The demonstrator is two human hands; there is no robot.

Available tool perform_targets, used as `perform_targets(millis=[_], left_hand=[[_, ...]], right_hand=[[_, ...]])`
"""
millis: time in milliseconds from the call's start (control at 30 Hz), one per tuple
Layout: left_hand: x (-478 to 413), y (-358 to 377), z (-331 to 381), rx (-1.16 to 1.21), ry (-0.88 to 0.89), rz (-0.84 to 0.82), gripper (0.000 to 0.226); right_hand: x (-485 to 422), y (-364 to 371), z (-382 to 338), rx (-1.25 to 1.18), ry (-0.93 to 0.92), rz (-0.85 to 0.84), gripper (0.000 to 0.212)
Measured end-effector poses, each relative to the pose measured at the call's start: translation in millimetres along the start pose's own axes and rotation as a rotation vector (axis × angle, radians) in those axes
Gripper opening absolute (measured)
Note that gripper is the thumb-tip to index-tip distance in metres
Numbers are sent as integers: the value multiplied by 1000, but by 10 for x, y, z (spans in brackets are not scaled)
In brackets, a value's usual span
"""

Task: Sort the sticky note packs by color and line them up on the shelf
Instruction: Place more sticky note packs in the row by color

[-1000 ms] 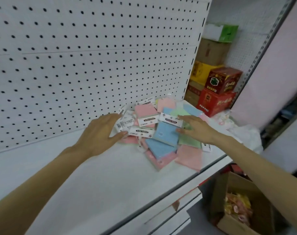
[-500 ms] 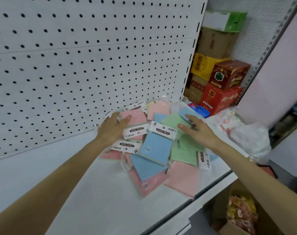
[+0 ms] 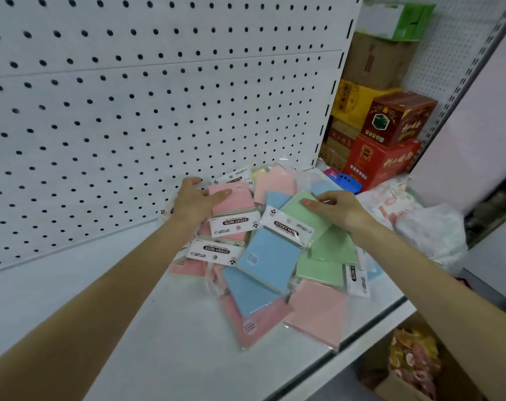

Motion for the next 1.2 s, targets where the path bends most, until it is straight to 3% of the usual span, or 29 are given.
perform_targets(millis=[200,400,567,700,833,967,1100,1200], left_hand=[[25,-28,93,164,-8,-71,55],[155,-233,156,131,37,-177,30],[320,-662,128,168,-2,-188,39],[580,-1299,18,280,-9,-232,42],[924,-2151,-348,435,-28,-281,42],[1221,-3050,-1127,625,-104,-218,41],[1435,-3990,-1982,782,-158,-46,37],[1545,-4631,-2471,817,-163,125,33]], right_hand=[[63,-102,-41,-70,-16,-13,27],[102,-299,-236,-132,-104,156,38],[98,-380,-593,-130,-259,245,43],[40,-119,-1050,-223,-342,169,41],[204,657,-1643,-434,-327,-29,40],[703,1914,-2019,-590,-327,-291,44],[1313,3290,-2261,-691,-243,-447,37],[1693,4157,-2409,-747,-142,-451,27]])
Point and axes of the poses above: each hand's wrist, its own x-axis away from the middle knuckle, its own y-axis out of the palm, z = x × y, the point moved 3 cm from there along -x, towards the middle knuckle, and after that the axes turned 15 degrees about -y, right-handed, at the moved point
